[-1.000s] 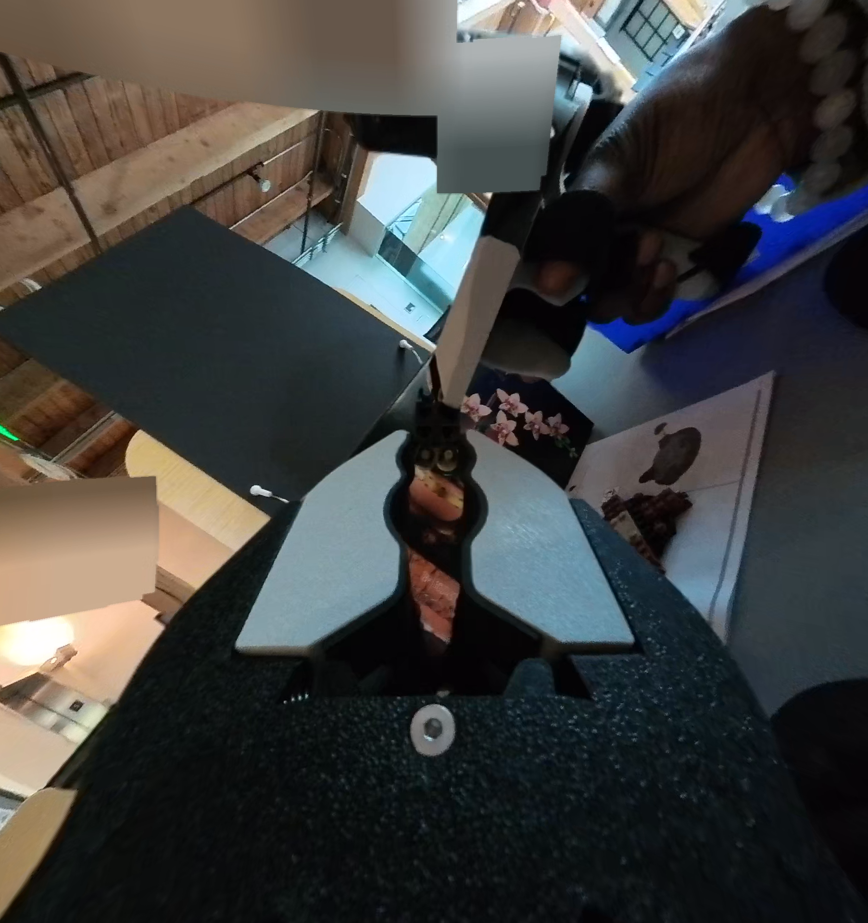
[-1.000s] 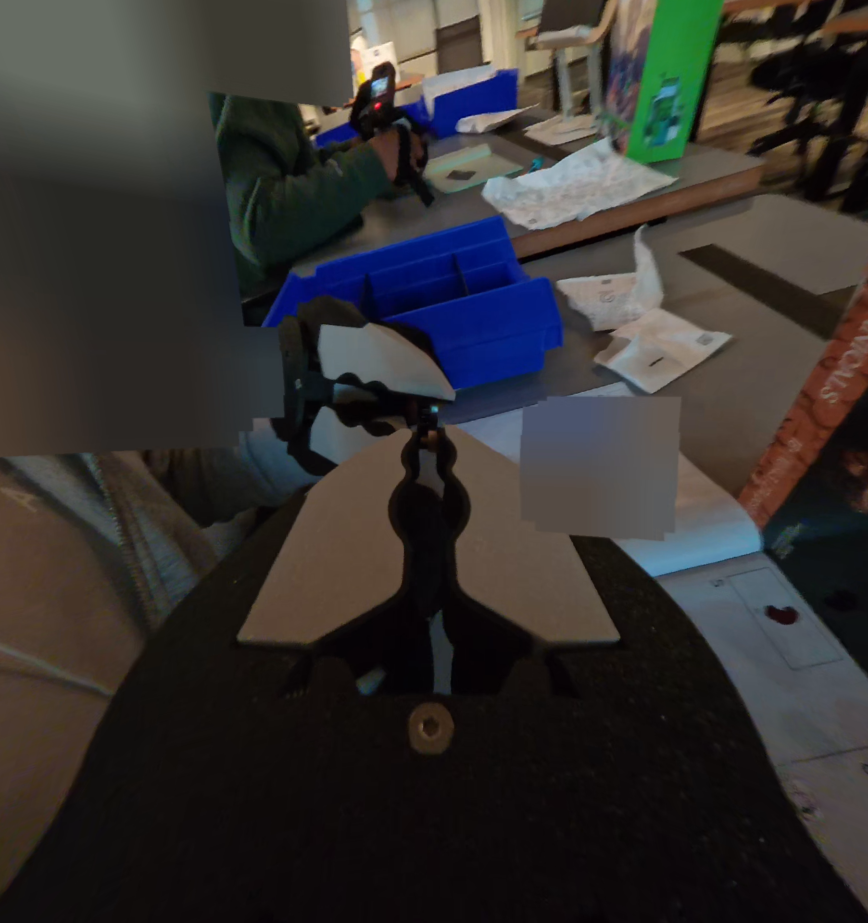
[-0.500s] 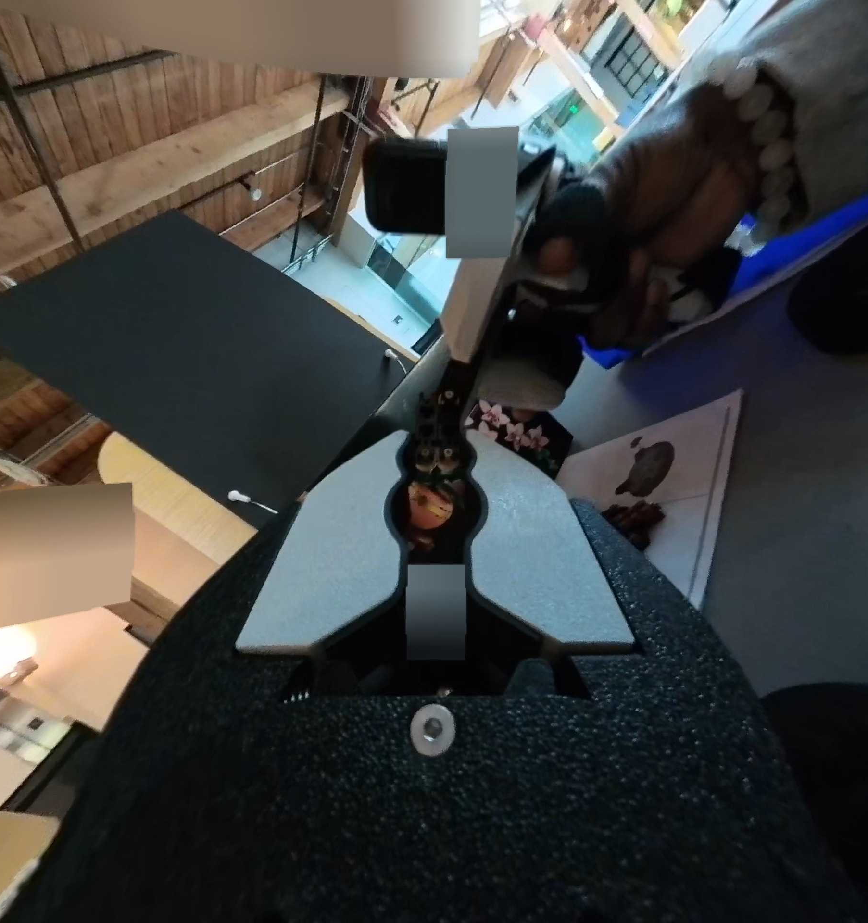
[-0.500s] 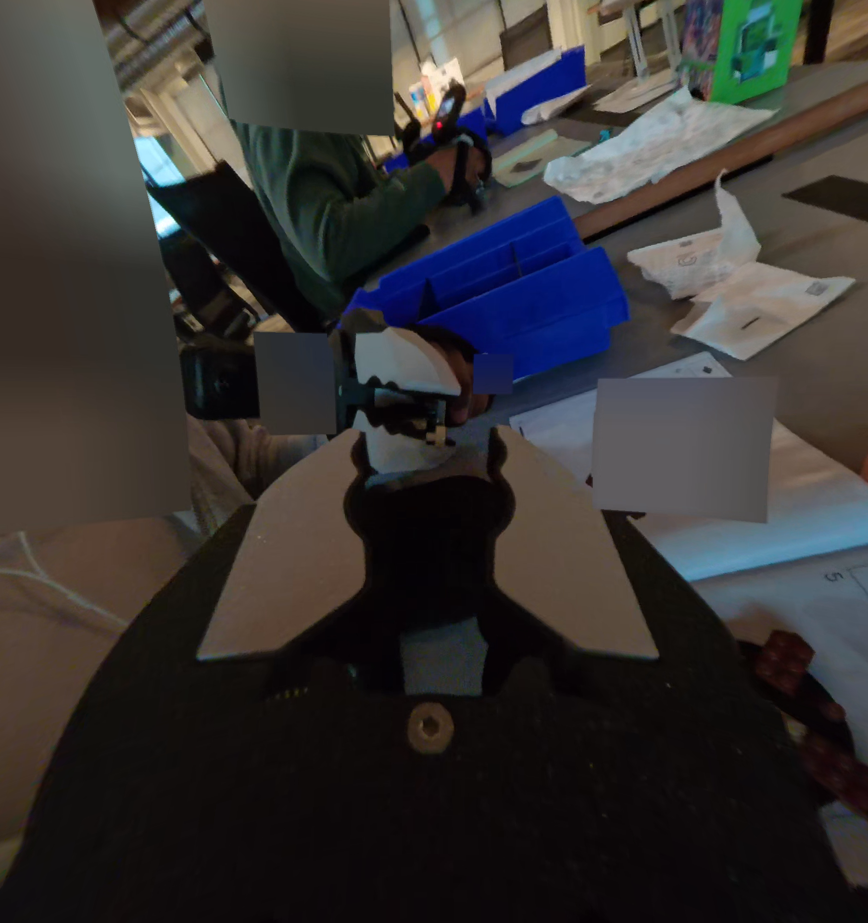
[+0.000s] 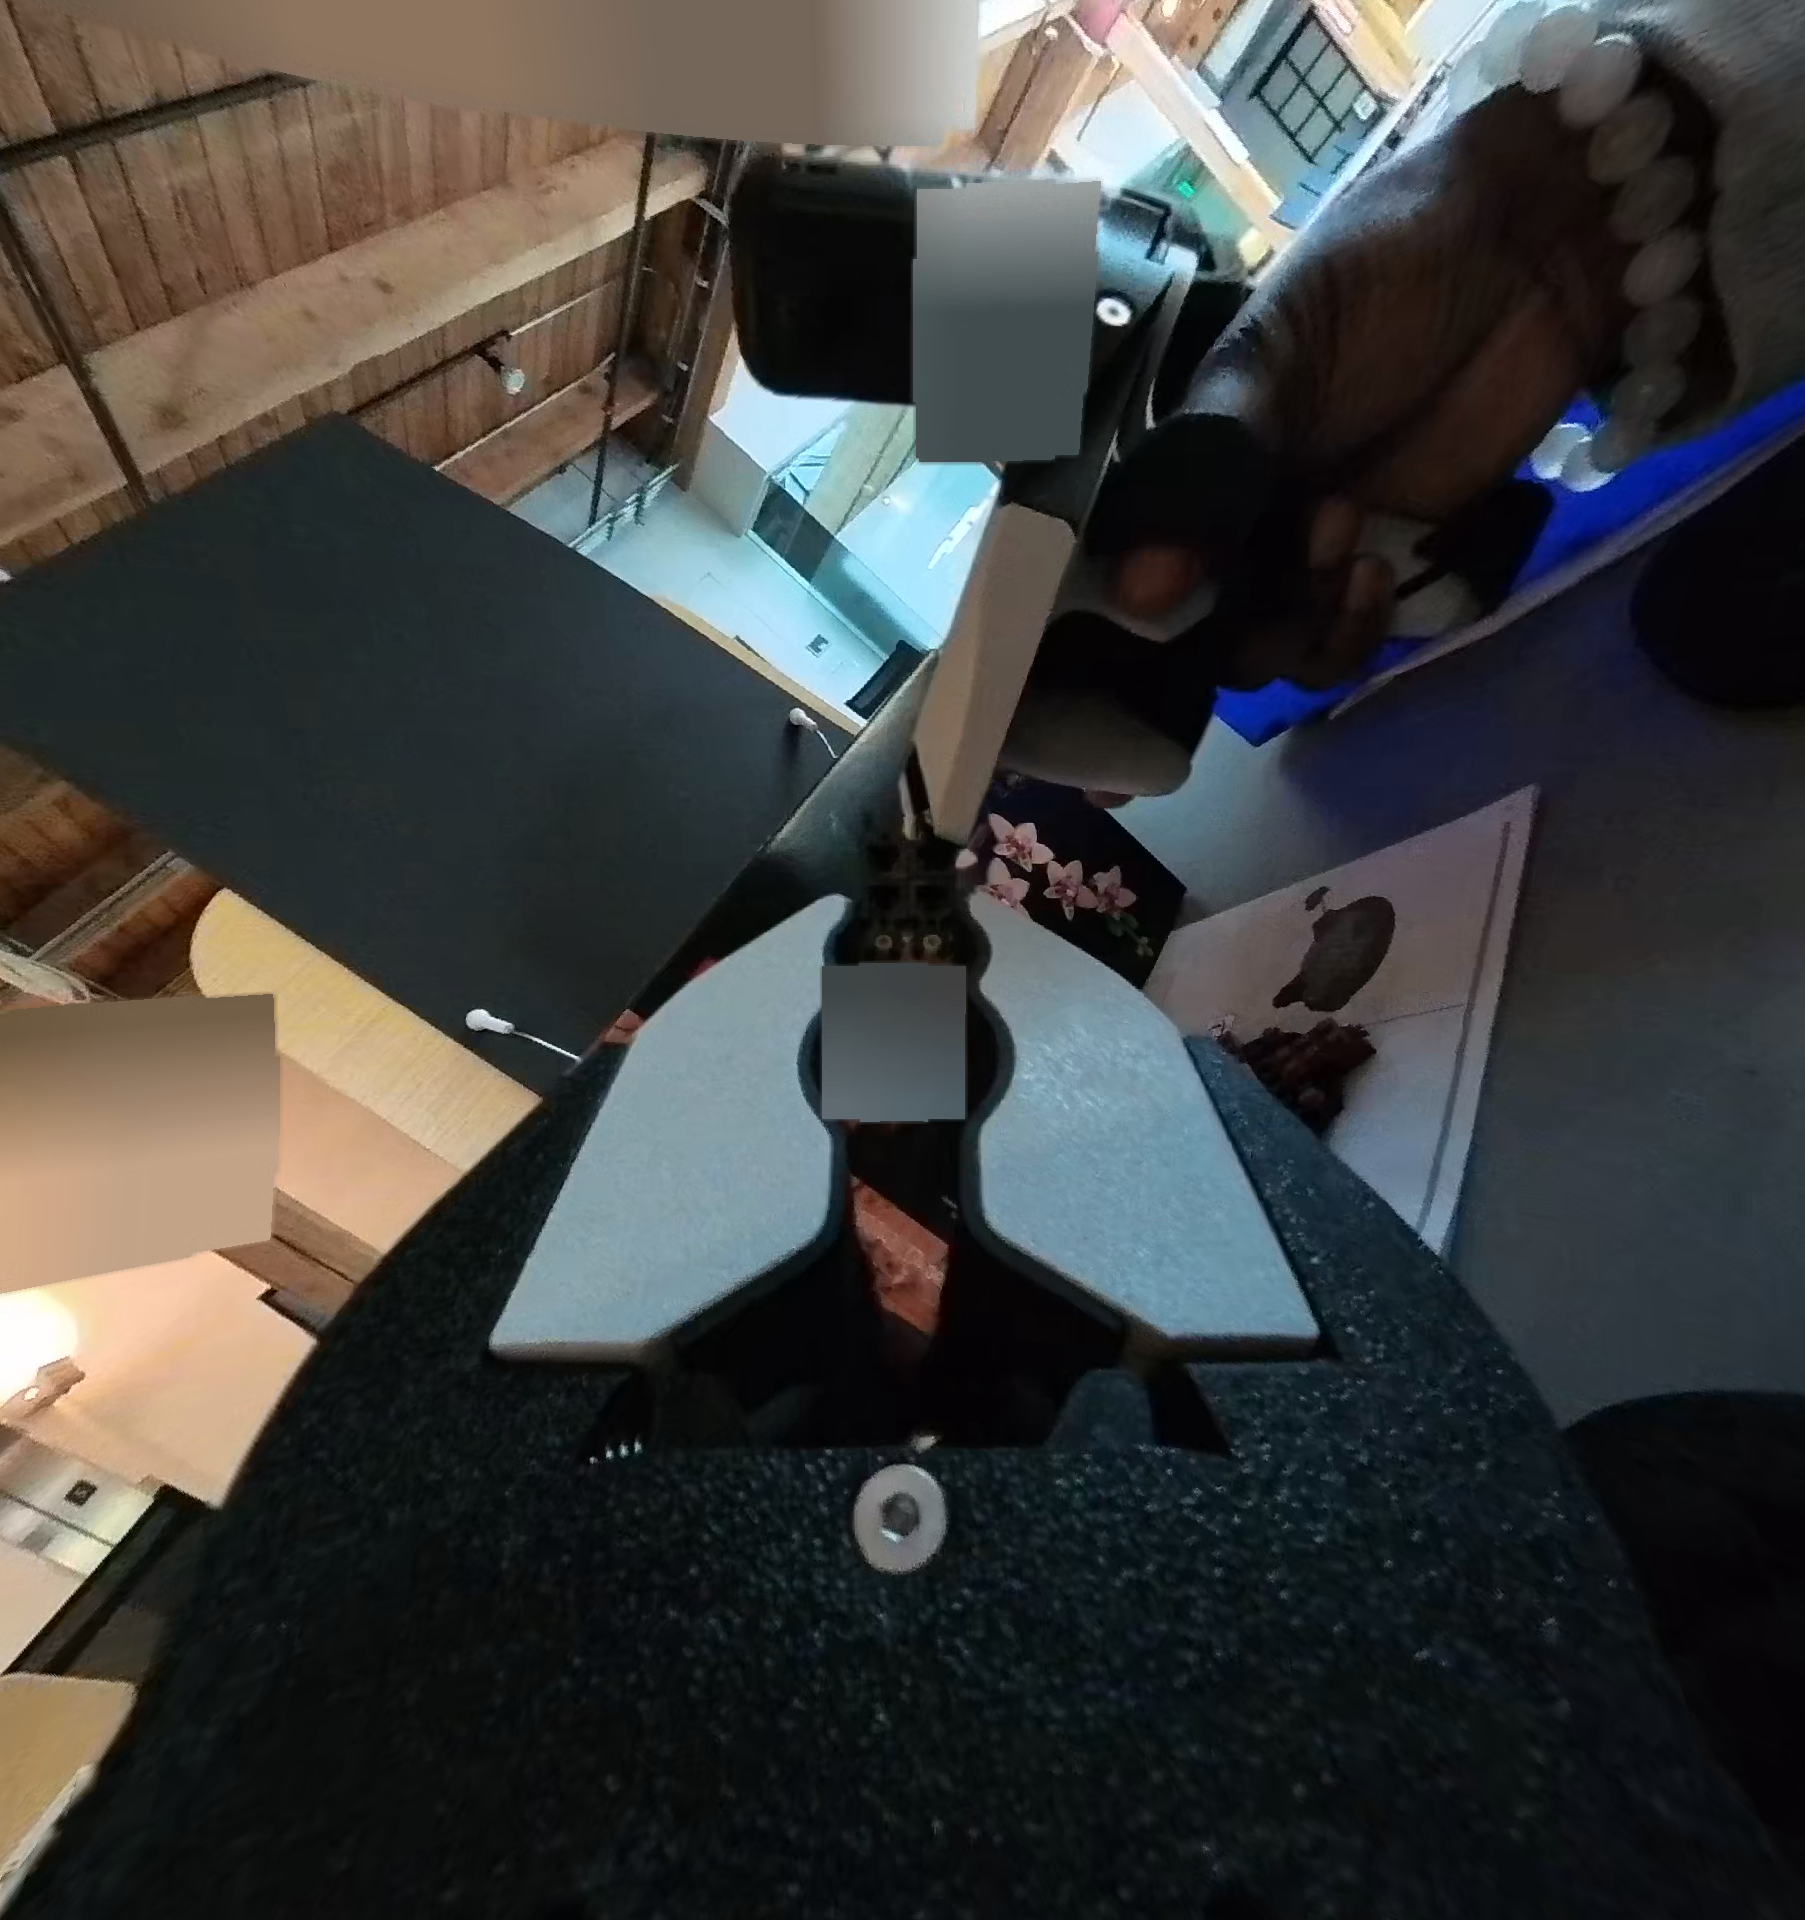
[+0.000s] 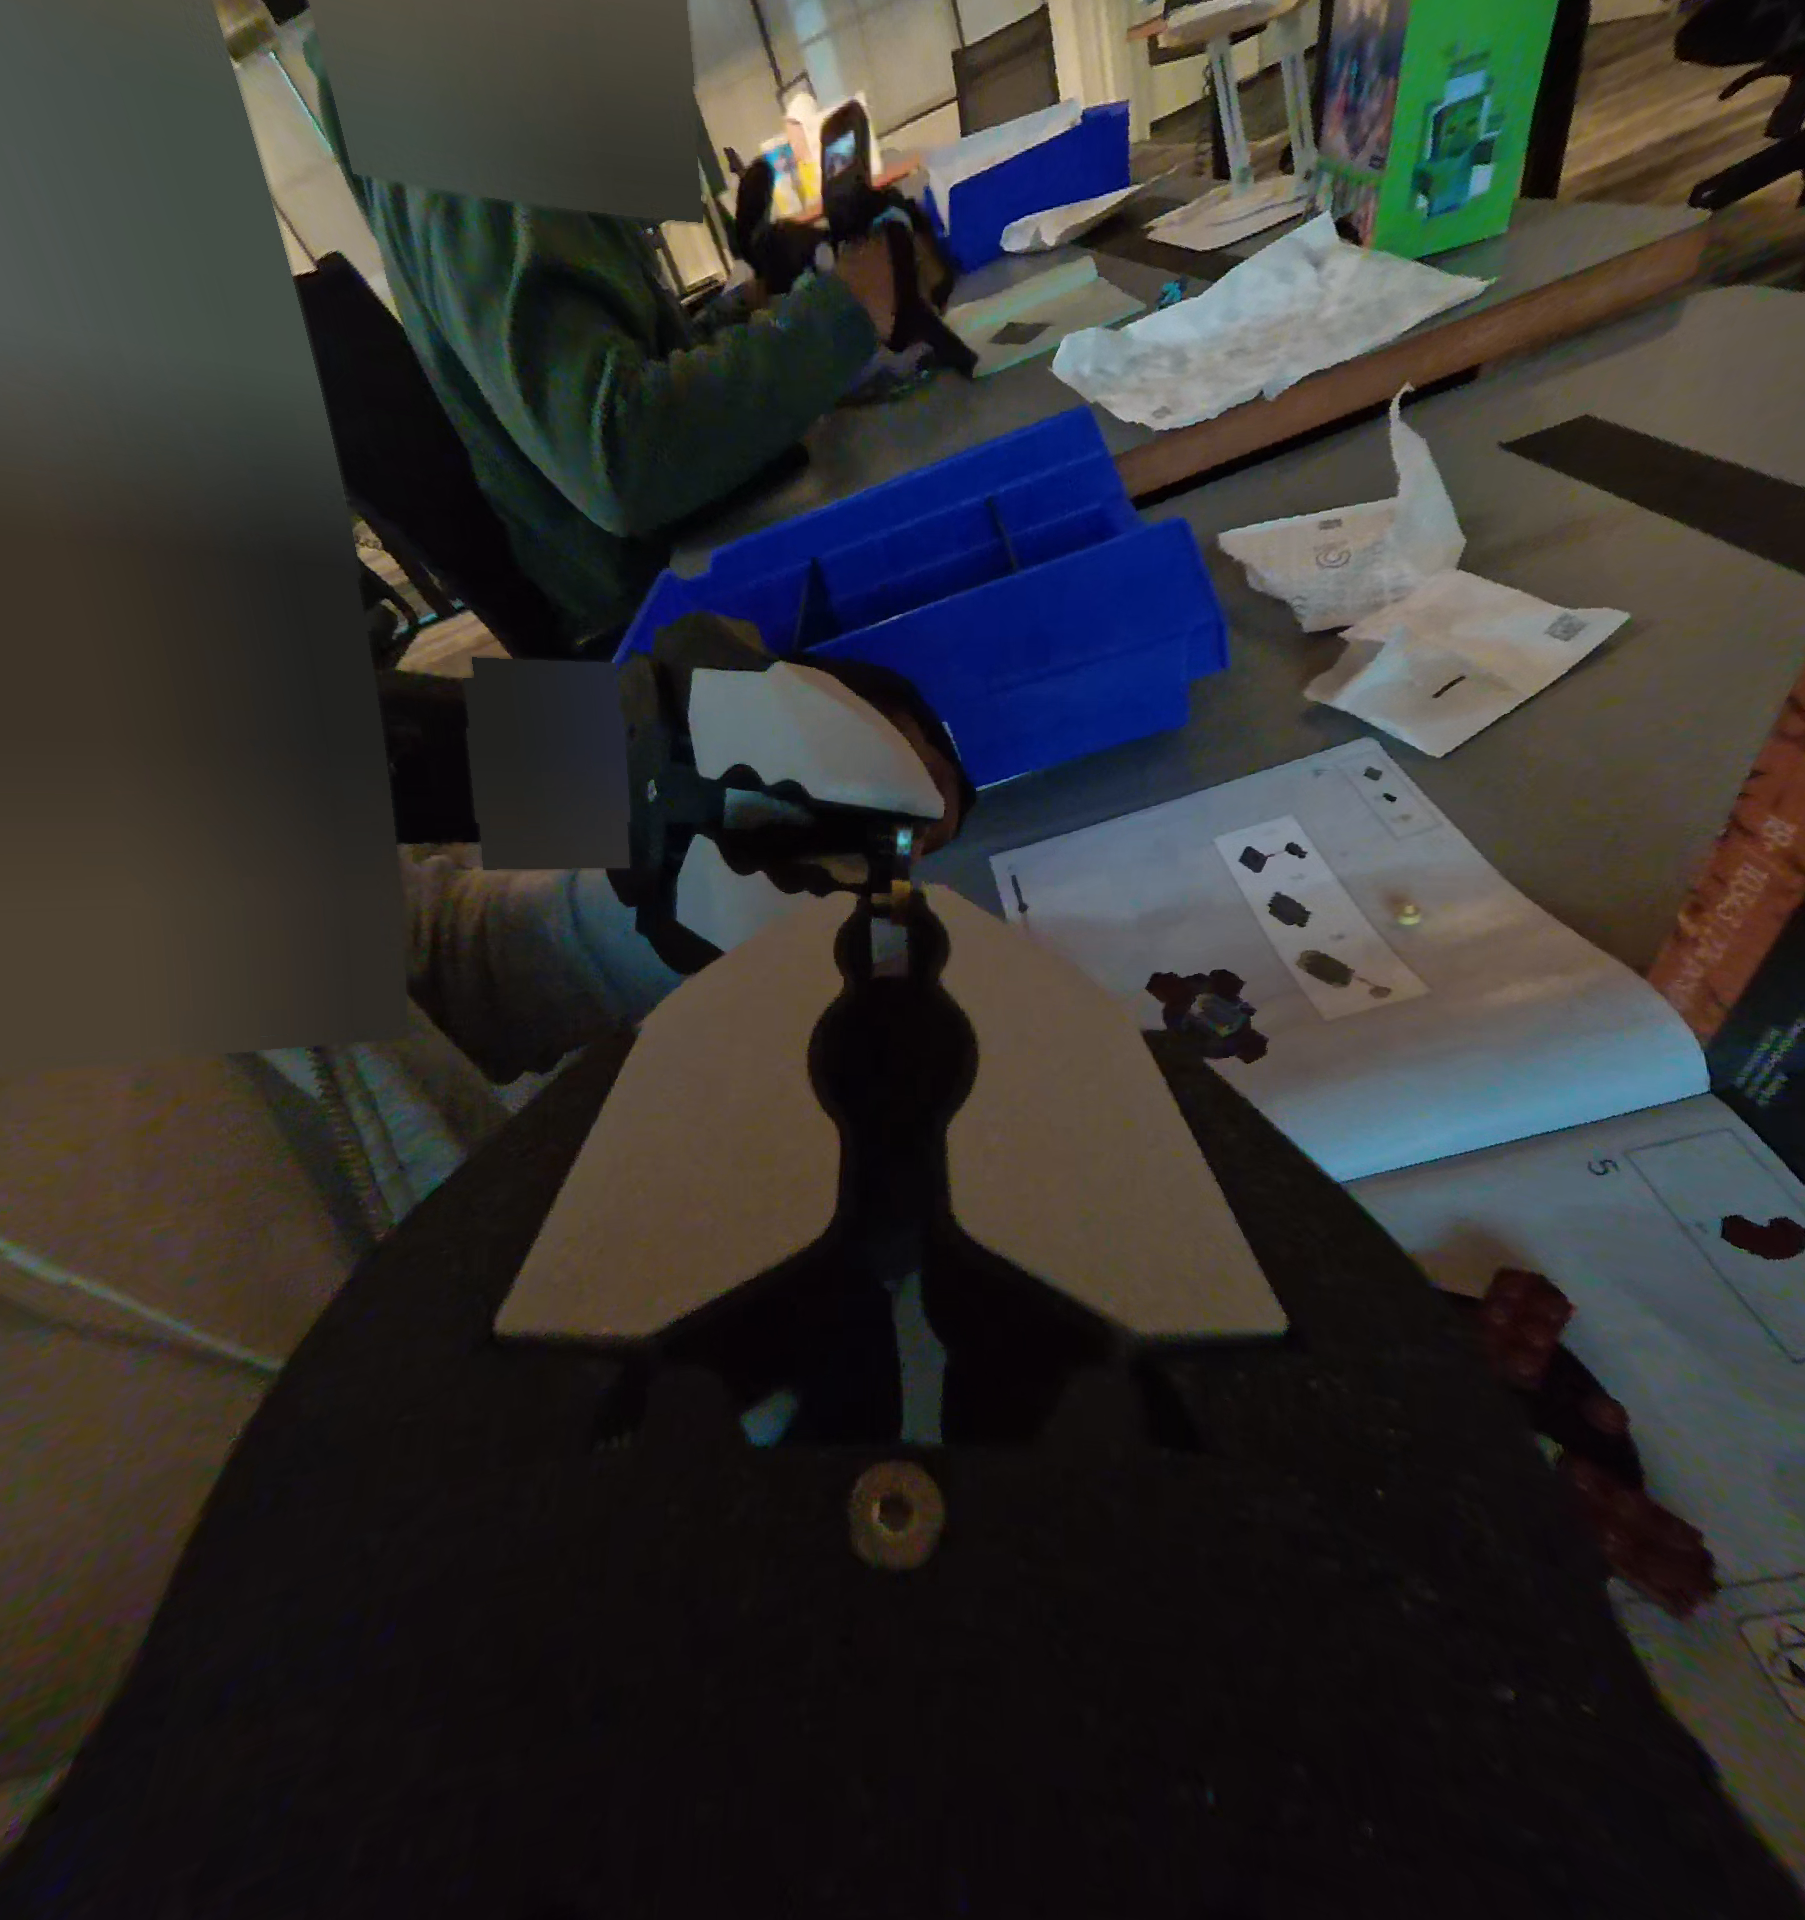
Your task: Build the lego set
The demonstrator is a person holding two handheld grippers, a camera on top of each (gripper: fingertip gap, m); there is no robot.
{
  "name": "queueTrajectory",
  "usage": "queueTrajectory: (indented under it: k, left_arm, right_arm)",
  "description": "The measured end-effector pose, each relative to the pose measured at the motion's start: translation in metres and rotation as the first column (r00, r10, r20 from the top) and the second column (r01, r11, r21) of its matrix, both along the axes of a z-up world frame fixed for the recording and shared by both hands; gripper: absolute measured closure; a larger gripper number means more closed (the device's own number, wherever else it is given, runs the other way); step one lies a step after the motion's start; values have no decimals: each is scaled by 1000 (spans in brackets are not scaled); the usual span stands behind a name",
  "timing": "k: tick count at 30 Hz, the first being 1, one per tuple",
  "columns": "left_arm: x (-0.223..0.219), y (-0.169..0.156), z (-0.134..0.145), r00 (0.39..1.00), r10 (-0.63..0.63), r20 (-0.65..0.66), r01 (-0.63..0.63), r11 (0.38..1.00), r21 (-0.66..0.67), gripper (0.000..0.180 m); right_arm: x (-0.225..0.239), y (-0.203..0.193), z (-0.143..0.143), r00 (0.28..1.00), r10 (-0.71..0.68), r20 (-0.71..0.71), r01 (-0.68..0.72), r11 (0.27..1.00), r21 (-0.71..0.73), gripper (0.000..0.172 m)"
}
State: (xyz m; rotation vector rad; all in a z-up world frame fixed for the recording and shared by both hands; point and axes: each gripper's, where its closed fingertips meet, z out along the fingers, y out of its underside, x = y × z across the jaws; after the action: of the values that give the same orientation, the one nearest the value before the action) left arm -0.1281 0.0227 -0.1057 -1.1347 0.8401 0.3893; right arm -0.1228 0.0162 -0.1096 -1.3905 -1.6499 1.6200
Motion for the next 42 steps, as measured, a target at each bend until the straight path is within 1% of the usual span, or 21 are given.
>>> queueTrajectory:
  k: [5,9,14,15,16,17,19,20,21,22,23,24,25,27,30,33,35,37,40,42]
  left_arm:
    - [3,-2,-7,999,-38,-15,37,998,-55,165]
    - [5,-3,-11,998,-66,-14,64,994,-88,165]
    - [3,-5,-21,999,-46,-12,44,990,-137,165]
    - [0,-5,-22,1000,-22,2,22,989,-149,165]
    - [-6,-5,-22,999,24,24,-20,988,-155,165]
    - [-16,-4,-24,996,84,39,-76,982,-174,165]
    - [-36,-7,-33,977,189,102,-158,954,-257,164]
    - [-44,-10,-35,962,228,152,-178,941,-287,164]
    - [-50,-14,-38,947,252,200,-180,930,-319,164]
    - [-55,-17,-40,931,271,246,-175,919,-352,164]
    - [-59,-20,-41,911,291,291,-173,912,-372,164]
    - [-63,-22,-41,894,302,332,-166,909,-381,164]
    - [-64,-25,-41,882,302,361,-151,909,-389,165]
    - [-68,-27,-45,861,325,392,-151,898,-414,165]
    - [-68,-29,-52,855,350,383,-160,881,-445,165]
    - [-64,-29,-59,856,339,389,-139,878,-459,165]
    - [-63,-29,-62,853,330,405,-121,878,-463,165]
    - [-63,-28,-63,851,320,416,-108,883,-457,165]
    - [-65,-27,-63,855,316,412,-104,882,-460,165]
    - [-65,-26,-63,859,317,402,-106,878,-466,164]
  right_arm:
    - [4,-2,-7,997,50,65,-49,999,-9,168]
    - [5,-4,-11,992,88,86,-84,995,-47,168]
    - [0,-7,-20,991,95,100,-92,995,-36,168]
    - [-2,-7,-19,991,103,88,-101,995,-24,162]
    - [-7,-6,-16,994,91,60,-90,996,-11,144]
    - [-12,1,-12,999,44,23,-45,999,31,135]
    - [-30,23,-11,996,-58,-65,69,980,186,140]
    - [-42,34,-19,992,-98,-76,115,953,279,144]
    - [-55,43,-32,991,-123,-47,132,918,374,148]
    - [-68,52,-52,988,-150,32,119,883,453,152]
    - [-80,58,-76,975,-171,140,78,859,507,151]
    - [-92,63,-96,956,-181,230,33,847,530,152]
    - [-104,66,-112,939,-189,288,9,849,528,156]
    - [-125,70,-131,916,-198,348,-6,862,507,161]
    - [-144,80,-143,891,-229,393,-11,853,522,155]
    - [-149,79,-154,865,-215,453,-49,863,503,150]
    - [-150,81,-157,857,-228,461,-47,857,513,155]
    - [-150,81,-159,858,-216,466,-55,863,502,166]
    - [-151,82,-160,859,-200,471,-68,868,492,166]
    - [-144,83,-151,868,-198,456,-60,869,491,167]
